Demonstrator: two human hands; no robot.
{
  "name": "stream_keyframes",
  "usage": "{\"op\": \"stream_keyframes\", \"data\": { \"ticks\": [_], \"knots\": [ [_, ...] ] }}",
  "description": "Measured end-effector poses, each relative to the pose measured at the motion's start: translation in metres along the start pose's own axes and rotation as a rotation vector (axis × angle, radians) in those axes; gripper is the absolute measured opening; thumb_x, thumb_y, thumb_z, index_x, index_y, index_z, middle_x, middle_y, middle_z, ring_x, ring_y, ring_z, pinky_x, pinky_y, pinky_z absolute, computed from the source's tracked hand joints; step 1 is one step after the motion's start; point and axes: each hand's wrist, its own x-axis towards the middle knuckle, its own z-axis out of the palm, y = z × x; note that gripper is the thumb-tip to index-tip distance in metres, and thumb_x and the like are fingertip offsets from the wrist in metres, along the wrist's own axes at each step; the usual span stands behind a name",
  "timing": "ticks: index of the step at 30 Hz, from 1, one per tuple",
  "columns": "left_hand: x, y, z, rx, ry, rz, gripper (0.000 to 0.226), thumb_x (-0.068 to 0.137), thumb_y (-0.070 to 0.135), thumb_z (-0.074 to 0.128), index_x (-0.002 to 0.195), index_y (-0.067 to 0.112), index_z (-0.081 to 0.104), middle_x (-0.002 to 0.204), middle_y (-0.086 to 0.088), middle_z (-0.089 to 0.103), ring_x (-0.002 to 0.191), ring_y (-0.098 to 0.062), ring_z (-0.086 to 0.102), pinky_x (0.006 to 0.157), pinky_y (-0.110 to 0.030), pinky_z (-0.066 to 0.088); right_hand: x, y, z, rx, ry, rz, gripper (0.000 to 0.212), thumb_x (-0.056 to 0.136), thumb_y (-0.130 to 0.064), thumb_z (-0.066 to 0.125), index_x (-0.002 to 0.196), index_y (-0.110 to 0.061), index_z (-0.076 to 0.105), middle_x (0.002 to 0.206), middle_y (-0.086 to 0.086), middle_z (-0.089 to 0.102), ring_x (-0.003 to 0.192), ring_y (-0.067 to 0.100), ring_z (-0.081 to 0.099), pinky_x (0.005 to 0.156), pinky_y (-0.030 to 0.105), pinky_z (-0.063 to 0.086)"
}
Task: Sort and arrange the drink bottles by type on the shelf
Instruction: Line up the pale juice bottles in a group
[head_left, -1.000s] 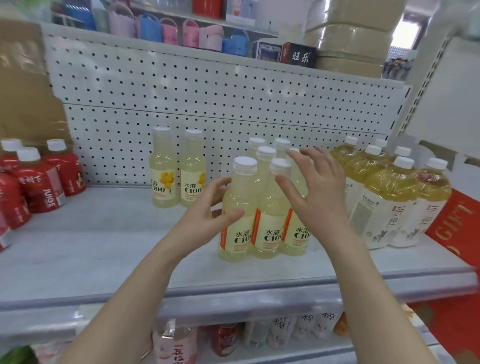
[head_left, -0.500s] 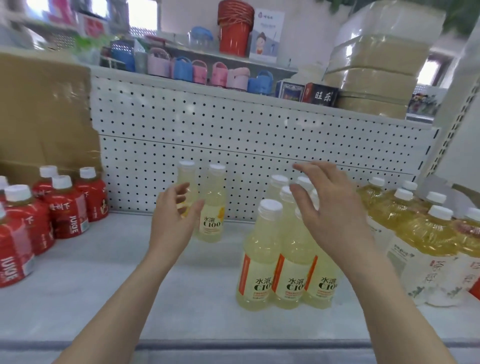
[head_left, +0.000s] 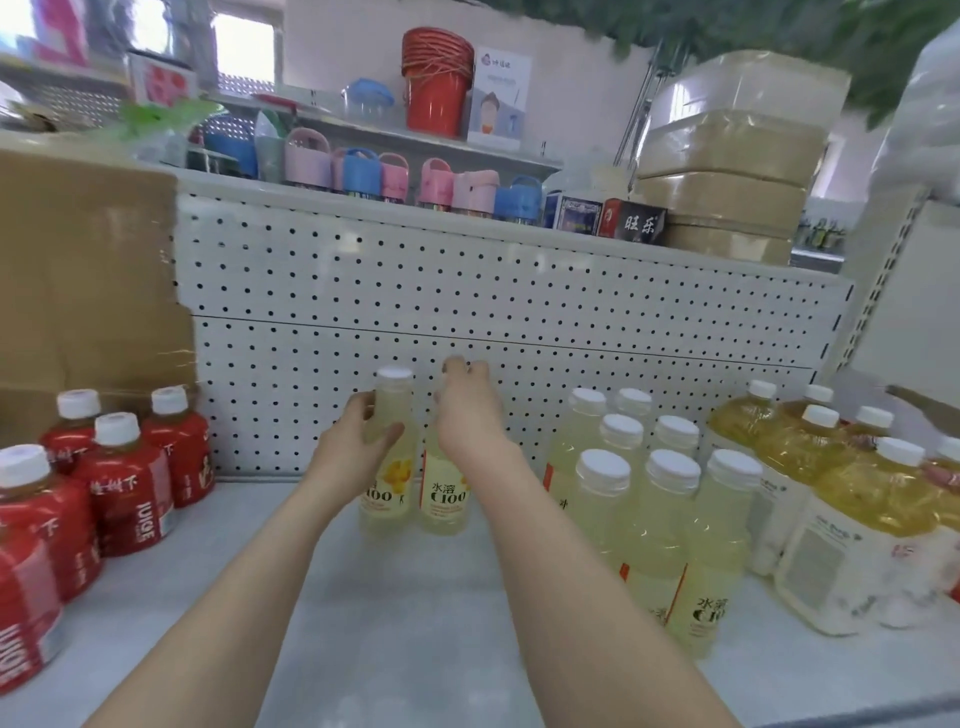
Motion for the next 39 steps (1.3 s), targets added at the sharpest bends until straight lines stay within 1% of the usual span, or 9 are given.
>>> {"op": "stream_keyframes", "data": {
  "ticks": [8, 15, 18, 23, 27, 31, 33, 36, 39],
  "knots": [
    [-0.013, -0.009, -0.020, -0.175, -0.168, 0.032, 0.047, 0.097, 0.025, 0.061, 0.141, 0.023, 0.044, 0.141, 0.001, 0.053, 0.120, -0.023, 0.056, 0.098, -0.043, 0.050, -0.100, 0.024, -0.025, 0.177, 0.052, -0.162, 0.046, 0.107, -0.035, 0.049, 0.151, -0.027, 0.044, 0.137, 0.001, 0.047, 0.113, 0.021, 0.055, 0.082, 0.029, 0.037],
    [-0.024, 0.008, 0.015, -0.276, -0.317, 0.113, 0.033, 0.097, 0.024, 0.062, 0.128, 0.025, 0.052, 0.127, 0.003, 0.060, 0.114, -0.024, 0.062, 0.099, -0.051, 0.051, -0.171, 0.042, -0.015, 0.377, 0.380, -0.165, 0.044, 0.092, -0.041, 0.071, 0.134, -0.032, 0.059, 0.107, -0.017, 0.056, 0.075, -0.002, 0.047, 0.073, 0.019, 0.037],
    [-0.022, 0.023, 0.049, -0.279, -0.389, 0.175, 0.032, 0.097, 0.025, 0.062, 0.127, 0.026, 0.052, 0.127, 0.003, 0.060, 0.113, -0.023, 0.062, 0.096, -0.047, 0.053, -0.179, 0.060, -0.015, 0.444, 0.508, -0.062, 0.039, 0.088, -0.042, 0.076, 0.123, -0.031, 0.064, 0.098, -0.019, 0.061, 0.077, 0.001, 0.057, 0.067, 0.013, 0.041],
    [-0.014, 0.045, 0.097, -0.287, -0.407, 0.228, 0.044, 0.097, 0.022, 0.060, 0.139, 0.019, 0.049, 0.132, 0.002, 0.058, 0.114, -0.016, 0.058, 0.078, -0.017, 0.048, -0.185, 0.073, -0.018, 0.481, 0.576, -0.022, 0.039, 0.087, -0.041, 0.078, 0.123, -0.032, 0.068, 0.102, -0.018, 0.065, 0.083, 0.002, 0.059, 0.071, 0.014, 0.045],
    [-0.011, 0.037, 0.097, -0.282, -0.449, 0.225, 0.047, 0.095, 0.022, 0.065, 0.139, 0.023, 0.051, 0.136, 0.005, 0.058, 0.127, -0.016, 0.055, 0.104, -0.034, 0.046, -0.180, 0.071, -0.018, 0.430, 0.596, -0.037, 0.043, 0.086, -0.045, 0.077, 0.125, -0.029, 0.069, 0.105, -0.017, 0.065, 0.082, 0.001, 0.056, 0.077, 0.020, 0.049],
    [-0.032, 0.036, 0.056, -0.294, -0.371, 0.203, 0.031, 0.098, 0.042, 0.056, 0.127, 0.032, 0.060, 0.126, 0.004, 0.064, 0.118, -0.015, 0.060, 0.100, -0.037, 0.051, -0.173, 0.061, -0.016, 0.345, 0.599, -0.088, 0.044, 0.089, -0.048, 0.074, 0.127, -0.025, 0.069, 0.110, -0.008, 0.066, 0.082, 0.010, 0.060, 0.077, 0.032, 0.052],
    [-0.050, 0.035, 0.024, -0.346, -0.585, 0.223, 0.036, 0.099, 0.046, 0.046, 0.124, 0.027, 0.063, 0.123, 0.003, 0.068, 0.117, -0.014, 0.063, 0.098, -0.032, 0.053, -0.167, 0.058, -0.015, 0.303, 0.586, -0.124, 0.044, 0.092, -0.046, 0.072, 0.129, -0.023, 0.068, 0.113, -0.003, 0.065, 0.084, 0.015, 0.062, 0.078, 0.034, 0.051],
    [-0.083, 0.024, -0.001, -0.184, -0.923, 0.238, 0.041, 0.092, 0.027, 0.065, 0.131, 0.031, 0.054, 0.124, 0.014, 0.068, 0.117, -0.006, 0.063, 0.098, -0.027, 0.051, -0.156, 0.054, -0.009, 0.244, 0.553, -0.173, 0.044, 0.094, -0.044, 0.069, 0.130, -0.019, 0.068, 0.115, 0.003, 0.065, 0.089, 0.022, 0.064, 0.078, 0.035, 0.049],
    [-0.098, 0.009, 0.004, -0.113, -0.799, 0.184, 0.065, 0.081, 0.013, 0.080, 0.132, 0.037, 0.049, 0.121, 0.016, 0.068, 0.112, -0.005, 0.064, 0.100, -0.033, 0.052, -0.153, 0.059, -0.011, 0.164, 0.684, -0.274, 0.039, 0.096, -0.042, 0.065, 0.122, -0.014, 0.073, 0.109, 0.007, 0.068, 0.088, 0.027, 0.065, 0.078, 0.032, 0.048]
  ]
}}
